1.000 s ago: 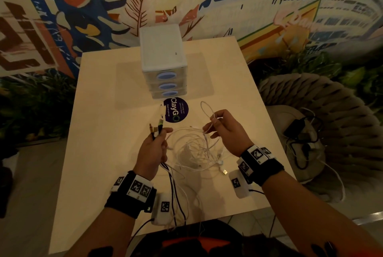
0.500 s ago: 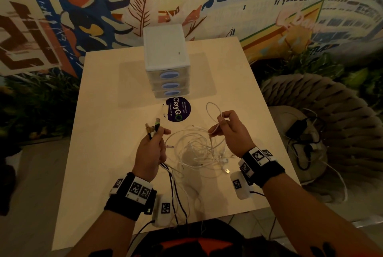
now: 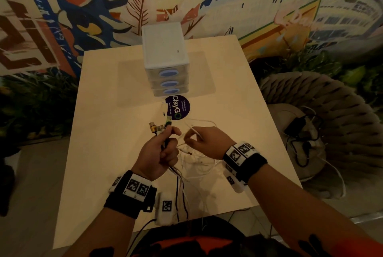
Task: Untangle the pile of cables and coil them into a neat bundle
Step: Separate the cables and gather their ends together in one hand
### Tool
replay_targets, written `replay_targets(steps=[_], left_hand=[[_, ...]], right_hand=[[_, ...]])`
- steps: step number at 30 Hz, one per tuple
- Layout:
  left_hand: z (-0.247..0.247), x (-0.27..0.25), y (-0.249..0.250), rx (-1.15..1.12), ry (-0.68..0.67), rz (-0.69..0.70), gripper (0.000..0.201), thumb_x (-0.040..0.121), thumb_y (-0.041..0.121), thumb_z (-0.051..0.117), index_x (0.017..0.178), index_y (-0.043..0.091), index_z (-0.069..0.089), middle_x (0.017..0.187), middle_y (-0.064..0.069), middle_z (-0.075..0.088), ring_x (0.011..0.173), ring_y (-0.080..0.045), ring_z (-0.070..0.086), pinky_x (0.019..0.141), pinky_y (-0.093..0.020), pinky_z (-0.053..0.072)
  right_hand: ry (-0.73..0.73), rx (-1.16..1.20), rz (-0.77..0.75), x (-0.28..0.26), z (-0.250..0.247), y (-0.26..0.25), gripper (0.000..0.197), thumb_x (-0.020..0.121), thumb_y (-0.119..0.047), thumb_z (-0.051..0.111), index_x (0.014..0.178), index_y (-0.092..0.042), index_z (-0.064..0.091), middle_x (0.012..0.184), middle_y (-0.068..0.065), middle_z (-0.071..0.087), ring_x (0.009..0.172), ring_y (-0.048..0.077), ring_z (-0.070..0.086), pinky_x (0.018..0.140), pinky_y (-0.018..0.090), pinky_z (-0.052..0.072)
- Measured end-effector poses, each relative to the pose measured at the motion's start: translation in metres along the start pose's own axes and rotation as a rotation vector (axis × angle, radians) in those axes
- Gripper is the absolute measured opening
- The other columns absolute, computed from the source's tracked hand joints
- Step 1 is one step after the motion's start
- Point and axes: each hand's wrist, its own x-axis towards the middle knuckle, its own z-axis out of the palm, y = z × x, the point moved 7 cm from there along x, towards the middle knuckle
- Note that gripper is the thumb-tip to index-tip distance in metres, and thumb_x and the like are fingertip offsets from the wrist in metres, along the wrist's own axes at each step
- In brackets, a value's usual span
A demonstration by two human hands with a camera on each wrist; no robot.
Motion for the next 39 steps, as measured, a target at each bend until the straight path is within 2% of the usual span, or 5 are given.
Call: replay_targets(steps=[10,19,23,27,39], left_hand=[[-0.016,-0.012,0.024,0.191,0.147,0.186,0.045,0.109,0.042,0.029,0.14,0.023,0.056,0.125,-0.008,0.071,0.038,-0.005,0.019,0.042,-0.024,0.015],[0.005,-0.014,0.006,-0.044,0.044,0.089,0.034,0.104,0.035,0.042,0.115,0.012,0.064,0.057,0.002,0.03,0.039,-0.008,0.02,0.038,-0.022,0.022],[0.002,-0.015,0.006,-0.024,0.097,0.132,0.034,0.105,0.031,0.043,0.12,0.013,0.068,0.059,0.002,0.027,0.041,-0.006,0.02,0.04,-0.022,0.019],[-0.012,-0.016,0.005,0.148,0.241,0.182,0.029,0.105,0.03,0.049,0.123,0.02,0.069,0.068,0.003,0.04,0.051,-0.007,0.023,0.046,-0.023,0.019],[-0.007,-0.021,-0.01,0.295,0.329,0.082,0.019,0.103,0.033,0.056,0.104,0.015,0.062,0.064,0.005,0.028,0.046,-0.008,0.021,0.041,-0.023,0.021]], right_hand=[[0.18,0.17,0.18,-0.011,-0.019,0.03,0.03,0.097,-0.058,0.054,0.099,-0.03,0.064,0.06,-0.009,0.05,0.056,0.006,0.046,0.058,0.03,0.033],[-0.038,0.171,-0.116,-0.017,0.007,-0.023,0.033,0.089,-0.056,0.068,0.113,-0.034,0.072,0.071,-0.008,0.06,0.064,0.002,0.053,0.065,0.019,0.041],[-0.015,0.202,-0.069,-0.018,0.011,-0.021,0.02,0.097,-0.049,0.062,0.094,-0.034,0.074,0.084,-0.007,0.069,0.081,0.01,0.063,0.077,0.035,0.05],[0.06,0.252,-0.086,-0.027,-0.003,-0.026,0.026,0.103,-0.045,0.053,0.105,-0.033,0.076,0.109,-0.015,0.073,0.096,0.0,0.064,0.086,0.02,0.048],[0.216,0.088,-0.051,-0.029,-0.003,-0.042,0.025,0.102,-0.044,0.053,0.11,-0.028,0.071,0.062,-0.013,0.054,0.06,0.0,0.051,0.06,0.023,0.037]])
